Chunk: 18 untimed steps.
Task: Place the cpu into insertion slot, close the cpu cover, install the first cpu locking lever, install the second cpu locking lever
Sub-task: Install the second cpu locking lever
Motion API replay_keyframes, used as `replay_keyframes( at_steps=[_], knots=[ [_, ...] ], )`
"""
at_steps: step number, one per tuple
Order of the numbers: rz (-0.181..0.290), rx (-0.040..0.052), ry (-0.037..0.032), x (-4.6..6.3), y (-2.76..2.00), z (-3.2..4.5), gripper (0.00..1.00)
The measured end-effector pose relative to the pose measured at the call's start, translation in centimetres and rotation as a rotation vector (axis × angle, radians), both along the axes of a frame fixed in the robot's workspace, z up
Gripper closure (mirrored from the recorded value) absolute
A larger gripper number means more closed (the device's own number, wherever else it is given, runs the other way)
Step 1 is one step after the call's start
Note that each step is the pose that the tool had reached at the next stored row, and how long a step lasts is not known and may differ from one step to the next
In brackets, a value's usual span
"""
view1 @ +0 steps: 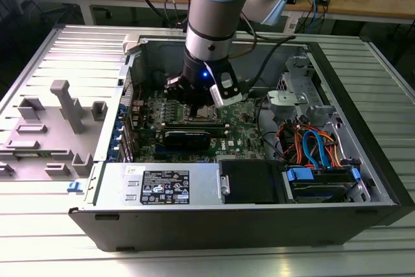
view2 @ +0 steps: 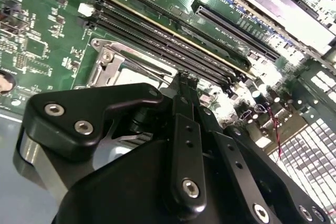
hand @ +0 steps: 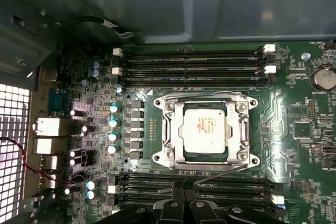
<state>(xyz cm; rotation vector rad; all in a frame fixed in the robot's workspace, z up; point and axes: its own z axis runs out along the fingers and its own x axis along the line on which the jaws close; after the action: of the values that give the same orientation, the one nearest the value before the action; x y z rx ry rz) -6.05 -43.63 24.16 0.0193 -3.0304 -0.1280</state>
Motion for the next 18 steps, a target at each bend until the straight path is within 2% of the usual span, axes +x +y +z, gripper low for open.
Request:
replay_keyframes(
  at_steps=[7, 11, 13, 15, 18],
  knots=[
    [0.007, 0.0006, 0.0017, -0.9, 0.00, -1.39, 0.89],
    [0.016, 0.0088, 0.0012, -1.3, 0.01, -1.76, 0.89],
    [0.021, 0.0148, -0.0013, -1.4, 0.01, -1.80, 0.89],
    [0.025, 0.0210, -0.0082, -1.5, 0.01, -1.80, 0.89],
    [0.027, 0.0222, -0.0127, -1.5, -0.10, -1.82, 0.89]
  ],
)
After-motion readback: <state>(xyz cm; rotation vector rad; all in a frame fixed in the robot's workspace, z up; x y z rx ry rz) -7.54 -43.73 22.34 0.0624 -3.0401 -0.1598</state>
